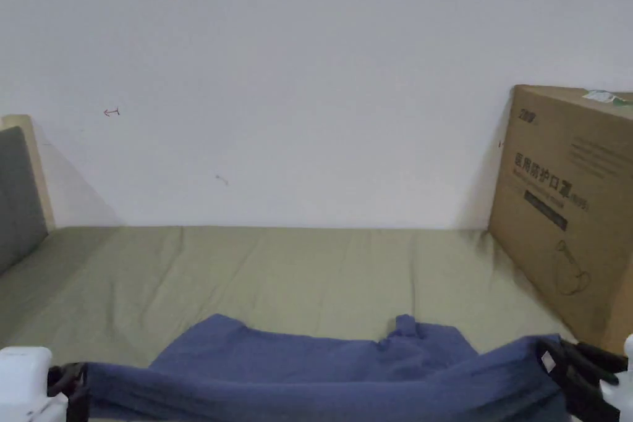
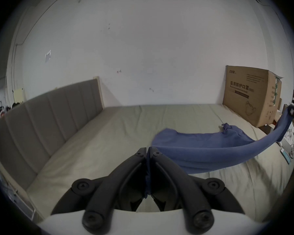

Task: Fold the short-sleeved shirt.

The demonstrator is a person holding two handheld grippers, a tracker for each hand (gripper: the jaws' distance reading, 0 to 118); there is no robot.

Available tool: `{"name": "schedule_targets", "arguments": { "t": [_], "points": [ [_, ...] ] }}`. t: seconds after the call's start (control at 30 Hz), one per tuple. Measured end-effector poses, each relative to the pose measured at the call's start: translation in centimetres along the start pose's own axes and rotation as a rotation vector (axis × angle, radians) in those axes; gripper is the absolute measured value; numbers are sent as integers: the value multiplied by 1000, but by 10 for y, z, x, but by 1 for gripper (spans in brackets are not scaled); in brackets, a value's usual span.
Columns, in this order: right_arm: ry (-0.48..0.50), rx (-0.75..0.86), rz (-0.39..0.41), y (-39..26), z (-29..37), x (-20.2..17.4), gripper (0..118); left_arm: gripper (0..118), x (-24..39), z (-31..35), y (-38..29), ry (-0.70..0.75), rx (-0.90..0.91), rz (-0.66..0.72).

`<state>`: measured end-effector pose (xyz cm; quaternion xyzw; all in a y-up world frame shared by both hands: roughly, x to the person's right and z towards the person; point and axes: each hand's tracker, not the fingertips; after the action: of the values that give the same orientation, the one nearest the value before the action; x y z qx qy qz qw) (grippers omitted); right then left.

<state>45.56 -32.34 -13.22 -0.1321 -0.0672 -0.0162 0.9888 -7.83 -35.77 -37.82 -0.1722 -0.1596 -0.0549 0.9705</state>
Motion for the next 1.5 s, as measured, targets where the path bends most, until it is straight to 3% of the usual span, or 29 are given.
{"name": "schedule_targets", "arguments": {
  "t": [0.1,0.3,0.6,0.63,0.7,0.73,0.77,0.83,0.93,1.0,1.03,1.07,1.1,1.13,1.17,1.23,1.43,1.47,1.5],
  "points": [
    [5,-74,60,-40,41,-9,3,2,-7,40,-43,-16,-62,2],
    [24,-203,97,-105,98,-25,3,2,-11,89,-121,-40,-178,-2],
    [-38,-422,125,-180,99,-28,4,7,1,105,-189,-57,-327,-15],
    [-44,-430,112,-184,98,-30,12,20,2,106,-191,-54,-325,-25],
    [-133,-444,84,-194,97,-31,93,90,8,117,-188,-25,-317,-25],
    [-152,-476,61,-196,96,-30,117,111,10,129,-183,-11,-283,-7],
    [-163,-510,18,-183,107,-38,118,115,8,138,-180,-14,-242,23],
    [-162,-345,-28,-174,131,-42,118,115,4,164,-168,-31,-144,81],
    [-244,-239,-27,-157,174,-49,118,114,-5,200,-152,-17,-52,87],
    [-223,-137,-77,-148,210,-61,116,110,-8,229,-148,-17,-24,83],
    [-213,-102,-114,-146,226,-66,112,99,-8,246,-148,-21,14,86],
    [-195,-74,-176,-146,239,-71,93,69,-7,265,-151,-21,72,99],
    [-179,-60,-224,-147,249,-75,60,40,-5,281,-155,-4,98,98],
    [-207,-74,-235,-147,251,-80,12,13,-5,288,-160,29,100,87],
    [-262,-119,-222,-149,252,-82,0,0,-2,297,-165,69,97,79],
    [-161,-137,-244,-139,253,-79,0,0,0,295,-170,-12,38,108],
    [-143,-142,-126,-110,225,-89,0,0,-13,222,-179,-101,-182,48],
    [-124,-137,-142,-103,221,-90,0,9,-16,204,-181,-113,-175,63],
    [-74,-138,-180,-98,216,-90,0,34,-16,186,-180,-115,-219,62]
  ]
}}
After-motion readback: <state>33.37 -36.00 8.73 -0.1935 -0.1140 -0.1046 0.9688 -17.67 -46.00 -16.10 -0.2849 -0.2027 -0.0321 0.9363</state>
